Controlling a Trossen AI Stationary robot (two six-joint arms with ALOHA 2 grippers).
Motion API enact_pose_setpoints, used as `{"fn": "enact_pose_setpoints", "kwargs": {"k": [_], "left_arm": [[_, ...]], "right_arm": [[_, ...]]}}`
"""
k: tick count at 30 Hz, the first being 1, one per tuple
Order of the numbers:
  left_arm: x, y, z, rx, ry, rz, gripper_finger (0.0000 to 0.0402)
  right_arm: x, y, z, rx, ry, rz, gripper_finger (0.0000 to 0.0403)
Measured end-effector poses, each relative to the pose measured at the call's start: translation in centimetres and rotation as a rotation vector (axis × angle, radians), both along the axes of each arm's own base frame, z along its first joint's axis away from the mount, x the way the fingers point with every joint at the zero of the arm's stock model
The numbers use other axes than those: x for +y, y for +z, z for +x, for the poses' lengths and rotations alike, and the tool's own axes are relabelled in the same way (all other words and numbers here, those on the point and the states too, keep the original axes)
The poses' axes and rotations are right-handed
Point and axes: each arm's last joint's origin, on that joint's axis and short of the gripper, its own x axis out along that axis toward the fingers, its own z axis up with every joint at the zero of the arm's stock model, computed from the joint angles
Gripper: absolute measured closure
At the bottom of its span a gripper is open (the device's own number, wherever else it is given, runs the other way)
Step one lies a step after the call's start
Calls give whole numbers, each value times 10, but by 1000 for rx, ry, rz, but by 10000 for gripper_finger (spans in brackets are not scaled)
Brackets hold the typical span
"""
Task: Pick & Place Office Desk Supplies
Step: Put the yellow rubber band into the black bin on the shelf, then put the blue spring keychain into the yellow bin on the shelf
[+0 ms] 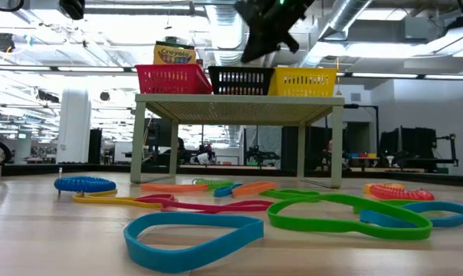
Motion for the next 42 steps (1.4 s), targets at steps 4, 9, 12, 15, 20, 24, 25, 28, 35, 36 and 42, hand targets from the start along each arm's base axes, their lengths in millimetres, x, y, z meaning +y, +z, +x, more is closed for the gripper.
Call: {"fn": "enact_pose_setpoints", "kwargs": {"k": [4, 9, 12, 15, 20, 24, 25, 28, 35, 36, 42], "left_arm": [[0, 0, 0, 0, 0, 0, 302], [0, 0, 1, -1, 0, -1, 302], [0, 0, 1, -3, 0, -2, 302], [0, 1, 1, -4, 0, -2, 302], [0, 0, 2, 8, 0, 1, 302], [-5, -9, 17, 114, 17, 51, 302], [-7, -12, 23, 153, 27, 63, 302], [-14, -27, 47, 290, 40, 105, 302], [-31, -59, 101, 588, 38, 88, 297], [-33, -63, 108, 622, 37, 81, 293], [-43, -91, 135, 881, 36, 146, 233]], "right_arm": [[-7, -10, 5, 4, -47, 38, 377], [-7, -10, 3, -4, -64, 56, 321], [-3, -6, 2, -12, -50, 53, 283], [2, -5, 0, 0, -33, 48, 239], [12, -3, -1, 10, 15, 59, 168], [35, 13, -13, -14, 103, 78, 149], [43, 18, -17, -21, 121, 82, 149], [68, 36, -34, -63, 195, 88, 149], [123, 81, -87, -218, 388, 114, 149], [130, 84, -95, -224, 398, 111, 149], [163, 79, -130, -156, 334, 54, 149]]}}
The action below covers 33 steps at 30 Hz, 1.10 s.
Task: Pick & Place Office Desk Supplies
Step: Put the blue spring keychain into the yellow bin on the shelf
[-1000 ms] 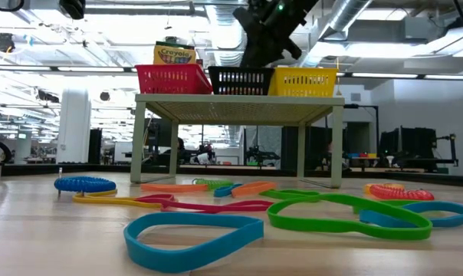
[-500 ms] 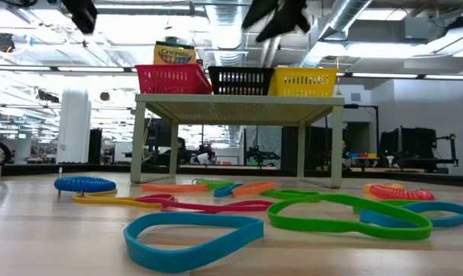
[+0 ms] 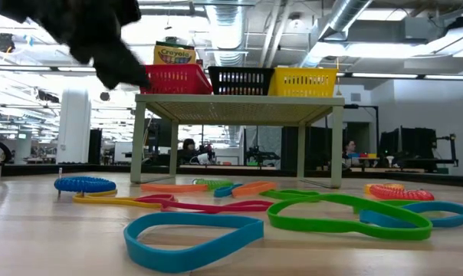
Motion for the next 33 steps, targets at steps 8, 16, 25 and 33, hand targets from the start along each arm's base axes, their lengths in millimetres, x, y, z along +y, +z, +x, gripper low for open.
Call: {"fn": "enact_pose_setpoints", "kwargs": {"k": [8, 16, 25, 33], "left_arm": [[-3, -40, 5, 294, 99, -34, 145], [-21, -66, 6, 411, 42, -48, 152], [-30, -78, 6, 444, 19, -18, 178], [-35, -84, 6, 458, 11, 7, 251]], "right_arm": [[28, -23, -14, 53, -123, -33, 149], [42, -45, -2, 131, -140, -100, 149], [38, -52, 8, 151, -173, -113, 149], [37, -52, 8, 150, -178, -111, 149]]}}
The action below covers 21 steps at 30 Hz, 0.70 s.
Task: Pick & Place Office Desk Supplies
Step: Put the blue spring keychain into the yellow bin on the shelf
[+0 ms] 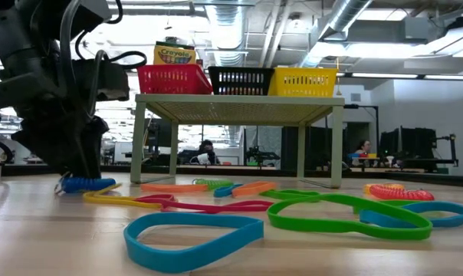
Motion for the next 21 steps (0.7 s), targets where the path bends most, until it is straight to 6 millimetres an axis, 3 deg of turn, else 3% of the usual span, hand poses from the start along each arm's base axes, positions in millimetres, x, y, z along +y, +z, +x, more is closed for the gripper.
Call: {"fn": "enact_pose_setpoints", "kwargs": {"k": [10, 16, 21], "left_arm": [[1, 14, -4, -43, -15, -43, 390], [3, 35, -2, -175, 6, -75, 387], [6, 62, -1, -378, 16, -35, 398]], "right_arm": [[0, -7, 0, 6, -14, 5, 149], [-5, -22, 1, -11, -89, 34, 149], [-9, -28, 14, -81, -99, 64, 149]]}}
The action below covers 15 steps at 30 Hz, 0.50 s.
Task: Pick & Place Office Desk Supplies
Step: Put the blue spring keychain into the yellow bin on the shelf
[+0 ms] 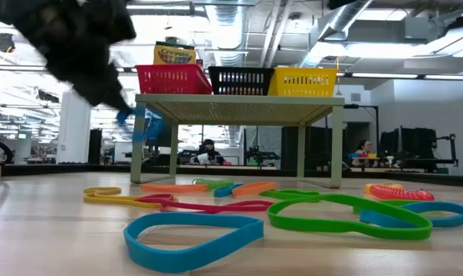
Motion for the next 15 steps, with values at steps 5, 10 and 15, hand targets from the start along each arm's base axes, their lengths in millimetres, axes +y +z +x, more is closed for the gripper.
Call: {"fn": "enact_pose_setpoints", "kwargs": {"k": [5, 10, 15], "left_arm": [[1, 25, 4, -215, 6, 54, 397], [1, 42, 12, -388, 4, 116, 398], [3, 49, 18, -482, 8, 142, 399]], "right_arm": [[-6, -7, 22, -70, 36, 29, 149], [-14, -17, 49, -107, 125, 70, 149], [-20, -32, 71, -80, 193, 90, 149]]}}
